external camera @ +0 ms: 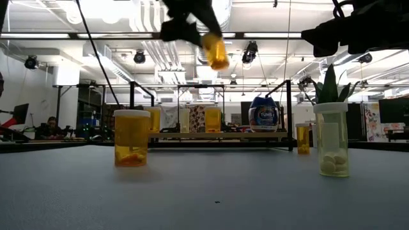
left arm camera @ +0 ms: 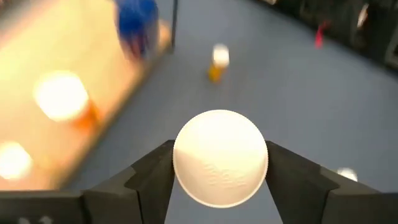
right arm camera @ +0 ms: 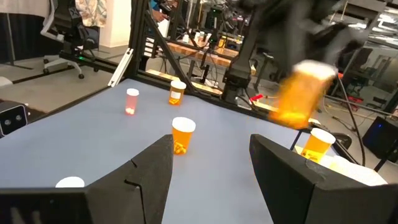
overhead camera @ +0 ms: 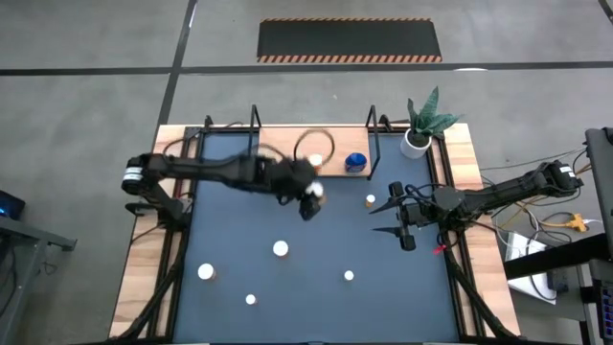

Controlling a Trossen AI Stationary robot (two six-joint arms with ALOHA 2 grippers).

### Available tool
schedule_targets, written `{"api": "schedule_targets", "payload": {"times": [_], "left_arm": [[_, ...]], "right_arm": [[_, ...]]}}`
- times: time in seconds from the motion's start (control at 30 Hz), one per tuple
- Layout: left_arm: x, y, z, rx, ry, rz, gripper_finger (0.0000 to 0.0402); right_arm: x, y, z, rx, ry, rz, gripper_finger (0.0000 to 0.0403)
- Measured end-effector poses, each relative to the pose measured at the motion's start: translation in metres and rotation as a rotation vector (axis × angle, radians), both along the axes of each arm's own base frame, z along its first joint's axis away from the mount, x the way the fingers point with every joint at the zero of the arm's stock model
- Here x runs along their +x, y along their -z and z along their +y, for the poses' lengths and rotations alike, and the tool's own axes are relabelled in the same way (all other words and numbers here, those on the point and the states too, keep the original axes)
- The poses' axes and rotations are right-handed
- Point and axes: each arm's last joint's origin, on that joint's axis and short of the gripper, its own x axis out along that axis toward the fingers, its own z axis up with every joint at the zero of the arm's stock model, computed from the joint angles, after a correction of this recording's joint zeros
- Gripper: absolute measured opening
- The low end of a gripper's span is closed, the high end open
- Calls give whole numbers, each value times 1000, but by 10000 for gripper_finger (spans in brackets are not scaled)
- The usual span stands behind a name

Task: Pick and place medicine bottles onto shelf by color
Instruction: Put the orange pill bottle on the shelf

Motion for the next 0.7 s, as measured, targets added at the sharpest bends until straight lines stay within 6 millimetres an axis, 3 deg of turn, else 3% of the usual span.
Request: {"api": "schedule_targets", "payload": {"times": [0.13, 0.27, 0.5, 0.7], "left_arm": [[-2, -22, 34, 93, -53, -42, 214], [-10, -23, 73, 149, -159, -24, 214], [-29, 10, 130, 152, -346, 95, 214], [-37, 41, 149, 152, -410, 129, 214]], "right_arm": [[0, 0, 0, 1, 0, 0, 203], [0, 0, 0, 1, 0, 0, 203], [0, 0, 0, -4, 0, -2, 203], [0, -1, 0, -9, 1, -7, 203]]}}
